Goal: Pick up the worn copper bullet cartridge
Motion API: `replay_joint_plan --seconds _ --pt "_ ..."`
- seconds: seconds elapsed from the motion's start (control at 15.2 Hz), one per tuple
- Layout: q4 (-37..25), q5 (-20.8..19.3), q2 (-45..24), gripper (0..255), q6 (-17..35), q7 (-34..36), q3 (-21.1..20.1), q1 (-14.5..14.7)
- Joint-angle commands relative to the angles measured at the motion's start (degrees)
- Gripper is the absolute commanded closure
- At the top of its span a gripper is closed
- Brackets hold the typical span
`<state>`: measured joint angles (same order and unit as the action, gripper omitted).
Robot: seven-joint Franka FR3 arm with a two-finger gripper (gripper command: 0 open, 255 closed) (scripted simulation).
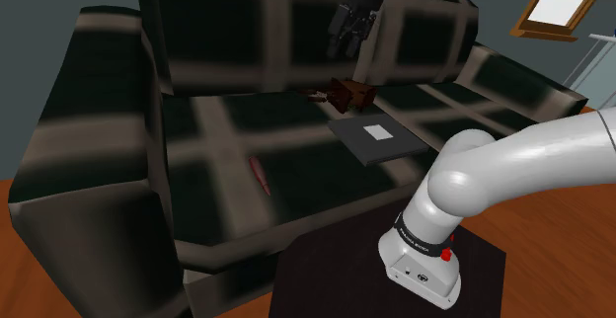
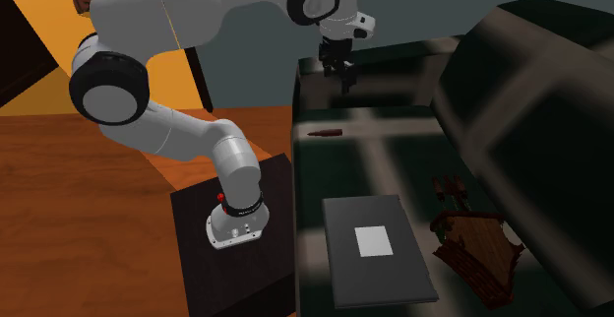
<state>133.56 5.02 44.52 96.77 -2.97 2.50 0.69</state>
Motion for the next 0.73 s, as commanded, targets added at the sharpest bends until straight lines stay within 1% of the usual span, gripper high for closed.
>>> replay_joint_plan --seconds 0.0,0.33,0.66 --pt "0.0 0.0 0.0 0 0.0 0.0 0.0 0.0" --pt "7.5 2.19 -0.89 0 8.03 7.5 -5.02 -0.2" --pt "13.01 4.56 -4.39 0 16.66 15.06 -10.32 -0.09"
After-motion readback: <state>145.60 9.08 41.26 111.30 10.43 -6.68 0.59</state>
